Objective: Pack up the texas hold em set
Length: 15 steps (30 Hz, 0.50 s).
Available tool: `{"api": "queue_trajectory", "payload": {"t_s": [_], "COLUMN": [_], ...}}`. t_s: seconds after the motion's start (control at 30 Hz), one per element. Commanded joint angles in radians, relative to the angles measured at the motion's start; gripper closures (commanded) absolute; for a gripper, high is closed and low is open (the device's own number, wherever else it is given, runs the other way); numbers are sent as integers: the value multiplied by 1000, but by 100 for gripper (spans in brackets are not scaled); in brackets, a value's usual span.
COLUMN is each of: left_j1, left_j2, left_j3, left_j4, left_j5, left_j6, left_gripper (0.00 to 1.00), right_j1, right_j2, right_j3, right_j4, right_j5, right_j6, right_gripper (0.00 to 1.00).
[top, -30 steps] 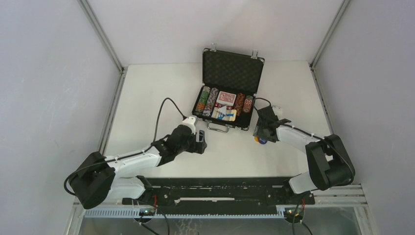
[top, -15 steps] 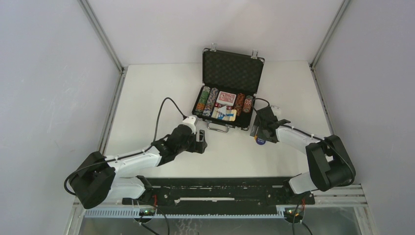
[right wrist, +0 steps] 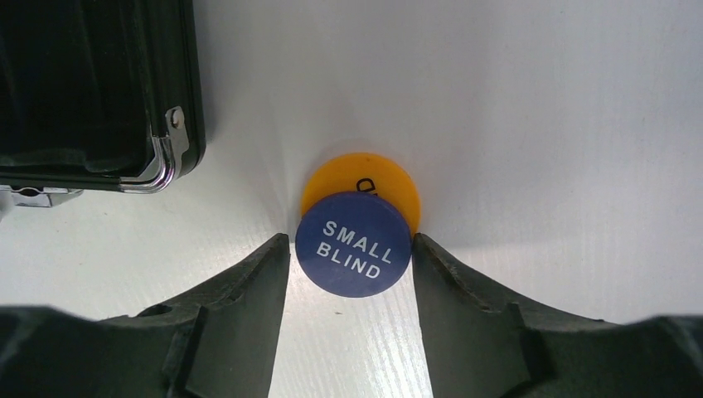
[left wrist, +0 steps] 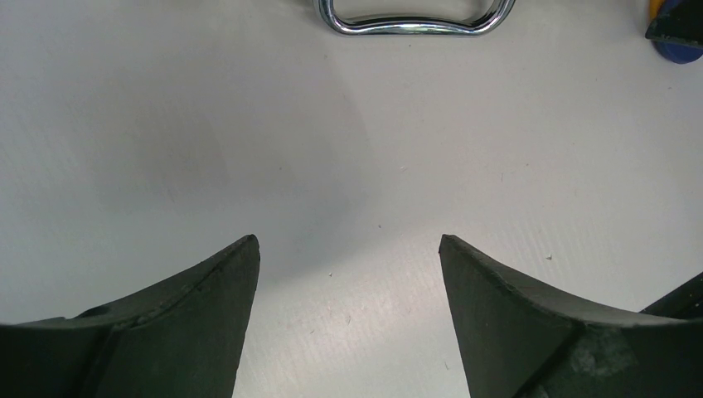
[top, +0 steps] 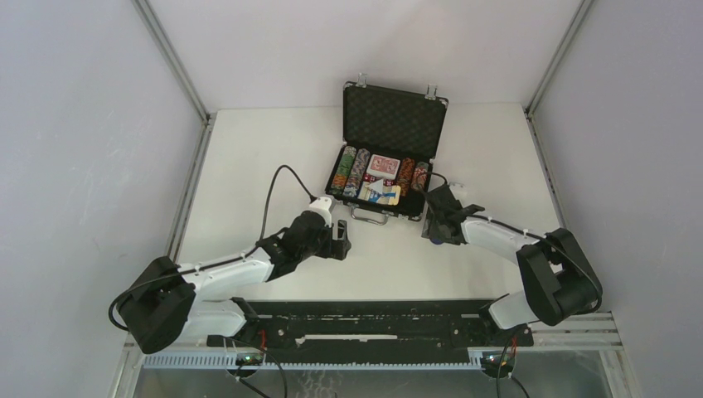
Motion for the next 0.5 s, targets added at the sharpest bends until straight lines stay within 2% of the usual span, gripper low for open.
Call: {"api": "queue_trajectory", "payload": {"t_s": [0.0,0.13,0.47], "left_j1": [-3,-3,-3], "left_j2": [-1,-1,2], "left_j3": [63,63,65], "left_j4": [32,32,32], "left_j5": [13,13,13], "left_j6": [-17,-17,-16], "left_gripper": [16,16,16], "right_j1": [9,6,26], "right_j2": [14,21,54], "right_j3": [-10,-9,30], "right_j4": [-13,-13,-58], "right_j5": [-4,-1,39], "right_j6": [27,31,54], "right_gripper": [38,45,41]}}
